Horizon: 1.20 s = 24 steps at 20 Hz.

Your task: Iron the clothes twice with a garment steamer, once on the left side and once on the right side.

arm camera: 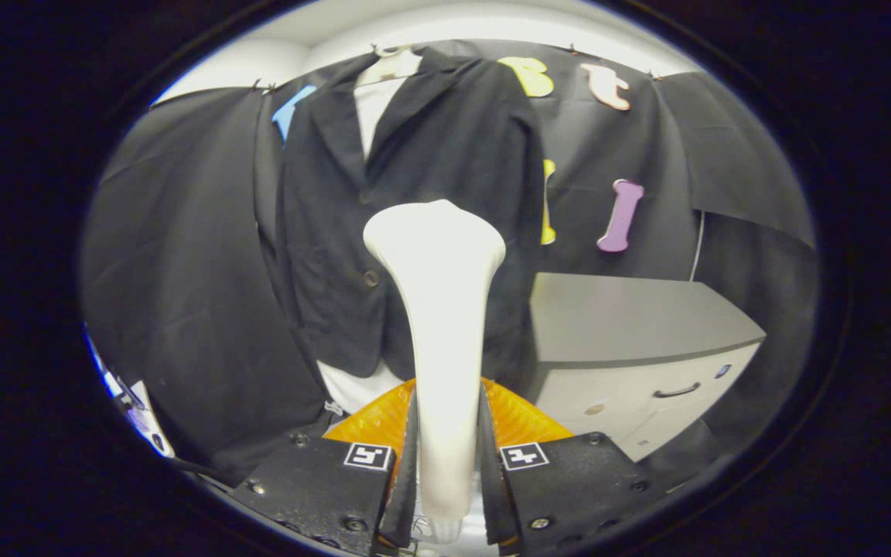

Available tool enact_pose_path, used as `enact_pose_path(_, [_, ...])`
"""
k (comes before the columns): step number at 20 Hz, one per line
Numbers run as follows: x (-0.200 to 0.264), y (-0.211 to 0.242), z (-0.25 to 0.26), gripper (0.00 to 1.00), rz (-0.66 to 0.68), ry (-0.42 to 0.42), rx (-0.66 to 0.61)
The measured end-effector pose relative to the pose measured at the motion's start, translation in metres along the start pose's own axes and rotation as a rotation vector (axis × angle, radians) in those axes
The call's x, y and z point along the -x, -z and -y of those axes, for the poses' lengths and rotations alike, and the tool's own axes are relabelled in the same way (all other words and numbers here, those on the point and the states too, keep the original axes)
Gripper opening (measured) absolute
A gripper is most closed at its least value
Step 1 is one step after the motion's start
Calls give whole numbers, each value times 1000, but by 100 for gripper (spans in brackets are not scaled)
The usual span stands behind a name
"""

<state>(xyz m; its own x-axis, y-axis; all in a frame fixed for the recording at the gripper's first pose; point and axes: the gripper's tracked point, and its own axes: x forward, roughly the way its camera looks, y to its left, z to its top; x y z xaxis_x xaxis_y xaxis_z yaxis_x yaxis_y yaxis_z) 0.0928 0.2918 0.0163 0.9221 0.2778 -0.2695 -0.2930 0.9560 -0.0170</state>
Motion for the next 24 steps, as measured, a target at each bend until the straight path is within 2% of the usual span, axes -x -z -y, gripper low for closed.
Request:
enact_pose_path(7, [87,-17,137,38,106,33,-46])
enact_pose_path(12, [117,13,222,38,122,73,-95])
enact_pose_path(17, [142,43,276,38,122,64,-108])
enact_pose_path(24, [164,56,318,38,127,52,-143])
